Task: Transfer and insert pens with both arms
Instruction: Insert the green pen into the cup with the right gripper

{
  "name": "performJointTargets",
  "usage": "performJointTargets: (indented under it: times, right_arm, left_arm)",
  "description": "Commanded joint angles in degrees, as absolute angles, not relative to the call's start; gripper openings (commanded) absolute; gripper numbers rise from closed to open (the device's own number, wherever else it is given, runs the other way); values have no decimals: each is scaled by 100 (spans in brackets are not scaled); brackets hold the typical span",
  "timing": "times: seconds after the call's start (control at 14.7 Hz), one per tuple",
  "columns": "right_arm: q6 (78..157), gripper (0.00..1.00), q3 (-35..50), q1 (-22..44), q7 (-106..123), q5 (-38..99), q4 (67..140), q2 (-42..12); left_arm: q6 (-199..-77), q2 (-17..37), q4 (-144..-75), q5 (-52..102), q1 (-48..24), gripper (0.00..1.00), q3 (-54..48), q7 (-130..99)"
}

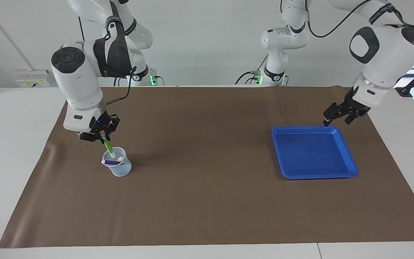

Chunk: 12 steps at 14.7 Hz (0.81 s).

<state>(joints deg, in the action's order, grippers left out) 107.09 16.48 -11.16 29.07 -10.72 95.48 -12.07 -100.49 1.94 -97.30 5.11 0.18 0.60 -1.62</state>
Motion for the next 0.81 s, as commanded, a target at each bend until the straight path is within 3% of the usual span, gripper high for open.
performJointTargets:
  times: [0.0, 0.2, 0.34, 0.41, 0.54, 0.75]
  right_arm:
    - [11276, 0, 1731, -1283, 2988, -1116, 10485, -721]
    - [11311, 0, 1731, -1283, 2945, -1107, 10661, -633]
    - [11320, 0, 1731, -1283, 2927, -1116, 10670, -633]
    - [11320, 23, 1731, -1275, 2927, -1108, 10661, -642]
    - [11285, 100, 1731, -1239, 2927, -1099, 10591, -650]
    - [10944, 100, 1731, -1248, 2927, -713, 10171, -642]
  left_arm:
    - [-9283, 246, -9098, 194, 35, 100, -9, -9]
    - [-8817, 115, -8904, 132, 44, 100, 9, 281]
    - [-8500, -245, -9025, 149, 44, 100, -17, 308]
    - [-8482, -307, -9105, 149, 35, 100, -18, 308]
    - [-8499, -448, -9350, 149, -17, 100, -18, 308]
    - [-8596, -448, -9378, 141, -35, 100, -52, 273]
